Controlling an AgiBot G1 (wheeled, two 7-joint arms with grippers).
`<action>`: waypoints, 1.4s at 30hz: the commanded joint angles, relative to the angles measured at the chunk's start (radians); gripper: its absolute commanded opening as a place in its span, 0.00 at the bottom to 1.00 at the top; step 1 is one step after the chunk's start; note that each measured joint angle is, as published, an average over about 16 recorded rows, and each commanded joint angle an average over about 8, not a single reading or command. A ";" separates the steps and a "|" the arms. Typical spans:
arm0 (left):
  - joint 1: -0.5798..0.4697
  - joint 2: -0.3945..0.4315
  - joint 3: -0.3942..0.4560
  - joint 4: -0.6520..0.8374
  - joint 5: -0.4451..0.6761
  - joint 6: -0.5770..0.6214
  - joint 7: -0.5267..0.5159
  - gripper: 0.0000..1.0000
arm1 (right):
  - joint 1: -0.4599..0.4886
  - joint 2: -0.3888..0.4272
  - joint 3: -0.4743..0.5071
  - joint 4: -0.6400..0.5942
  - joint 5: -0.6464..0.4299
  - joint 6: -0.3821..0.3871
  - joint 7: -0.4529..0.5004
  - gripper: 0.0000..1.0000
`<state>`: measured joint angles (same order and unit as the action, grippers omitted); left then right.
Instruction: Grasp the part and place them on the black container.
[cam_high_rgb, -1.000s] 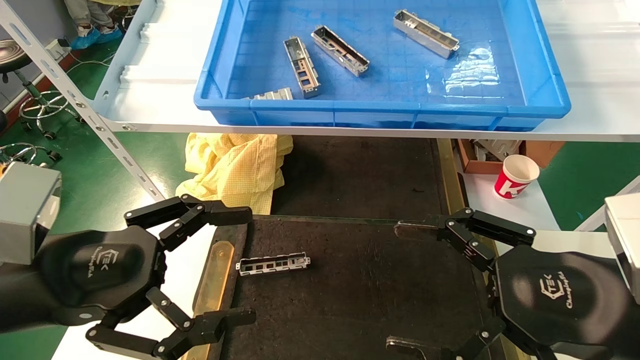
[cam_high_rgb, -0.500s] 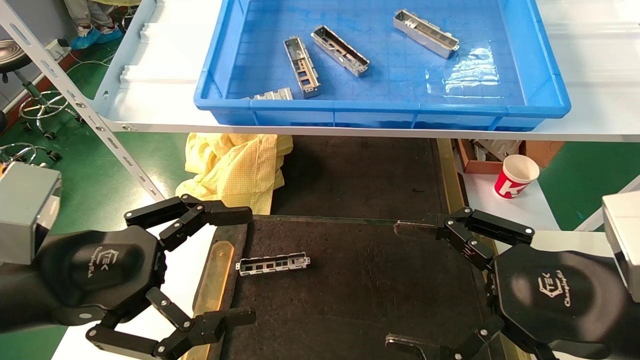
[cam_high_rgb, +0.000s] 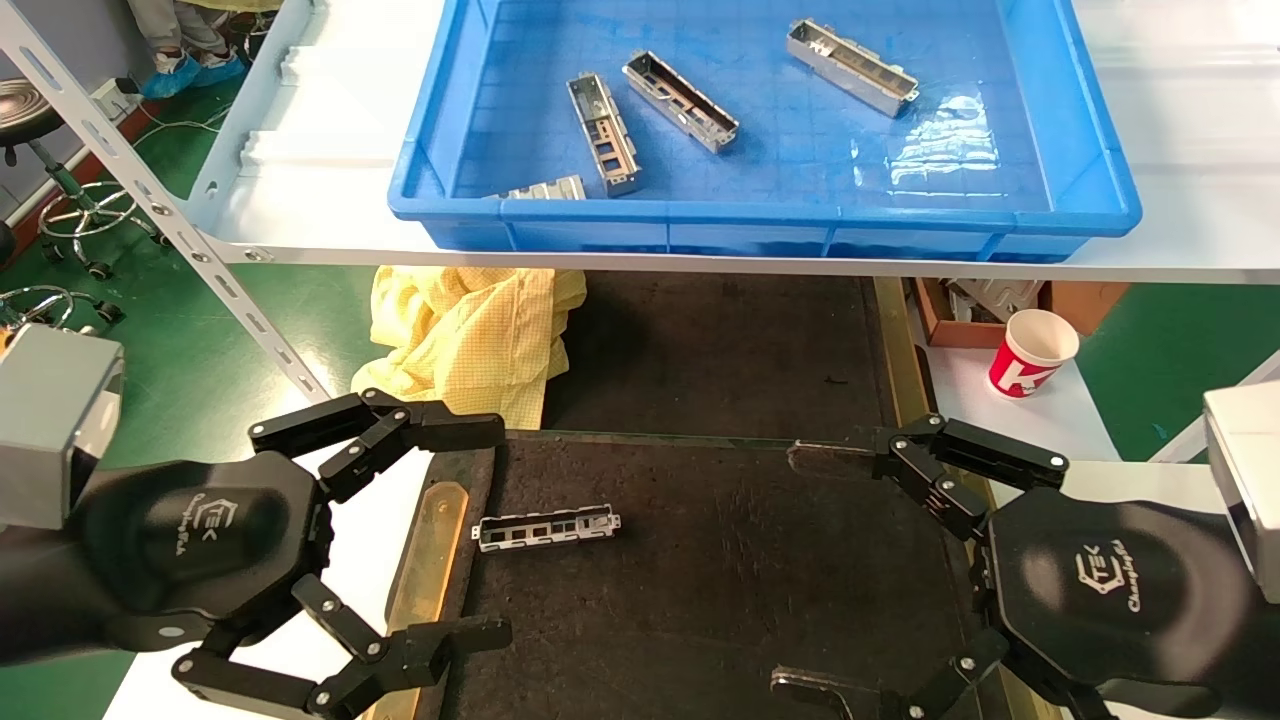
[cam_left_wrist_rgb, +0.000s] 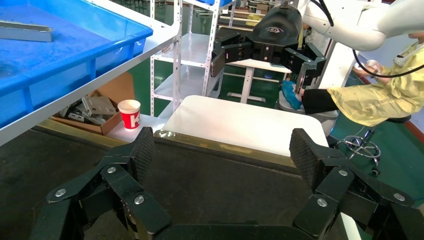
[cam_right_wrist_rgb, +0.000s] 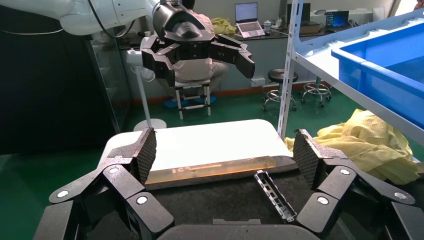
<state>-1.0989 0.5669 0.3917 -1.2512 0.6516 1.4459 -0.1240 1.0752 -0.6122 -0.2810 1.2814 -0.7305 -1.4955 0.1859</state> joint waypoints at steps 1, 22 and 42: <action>0.000 0.000 0.000 0.000 0.000 0.000 0.000 1.00 | 0.000 0.000 0.000 0.000 0.000 0.000 0.000 1.00; 0.000 0.000 0.000 0.000 0.000 0.000 0.000 1.00 | 0.001 -0.001 -0.001 -0.001 0.000 0.000 -0.001 1.00; 0.000 0.000 0.000 0.000 0.000 0.000 0.000 1.00 | 0.001 -0.001 -0.001 -0.001 0.000 0.000 -0.001 1.00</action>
<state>-1.0989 0.5669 0.3918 -1.2512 0.6514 1.4459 -0.1240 1.0757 -0.6131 -0.2819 1.2801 -0.7305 -1.4955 0.1852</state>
